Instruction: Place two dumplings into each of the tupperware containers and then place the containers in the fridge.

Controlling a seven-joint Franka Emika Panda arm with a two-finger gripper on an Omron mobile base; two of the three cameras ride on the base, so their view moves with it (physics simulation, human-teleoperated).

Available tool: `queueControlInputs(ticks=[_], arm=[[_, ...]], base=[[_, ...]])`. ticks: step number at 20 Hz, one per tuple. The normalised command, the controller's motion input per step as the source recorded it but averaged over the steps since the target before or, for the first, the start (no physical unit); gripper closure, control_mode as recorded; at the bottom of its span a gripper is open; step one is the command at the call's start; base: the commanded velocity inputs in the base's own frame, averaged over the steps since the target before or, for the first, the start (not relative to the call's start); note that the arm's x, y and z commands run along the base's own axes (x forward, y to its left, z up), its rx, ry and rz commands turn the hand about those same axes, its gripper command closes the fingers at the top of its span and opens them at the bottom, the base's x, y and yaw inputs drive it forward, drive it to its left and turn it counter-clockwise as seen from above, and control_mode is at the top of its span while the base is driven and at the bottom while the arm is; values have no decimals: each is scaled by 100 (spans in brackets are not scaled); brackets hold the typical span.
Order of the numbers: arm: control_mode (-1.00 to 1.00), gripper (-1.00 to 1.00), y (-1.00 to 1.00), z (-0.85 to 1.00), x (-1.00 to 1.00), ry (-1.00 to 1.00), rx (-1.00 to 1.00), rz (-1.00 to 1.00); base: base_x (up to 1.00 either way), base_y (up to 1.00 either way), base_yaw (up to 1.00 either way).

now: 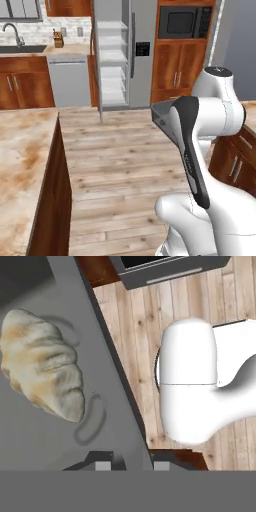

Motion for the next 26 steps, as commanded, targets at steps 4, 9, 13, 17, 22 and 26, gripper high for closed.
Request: queueControlInputs(ticks=[4, 9, 13, 17, 22, 26], arm=[[100, 100, 0, 0, 0, 0, 0, 0], [100, 100, 0, 0, 0, 0, 0, 0], [100, 100, 0, 0, 0, 0, 0, 0], [100, 100, 0, 0, 0, 0, 0, 0], [100, 100, 0, 0, 0, 0, 0, 0], [100, 100, 0, 0, 0, 0, 0, 0]], base=[[100, -40, 20], [100, -50, 14], [100, -94, 4], [100, -86, 1], [100, -37, 6], [100, -14, 8]])
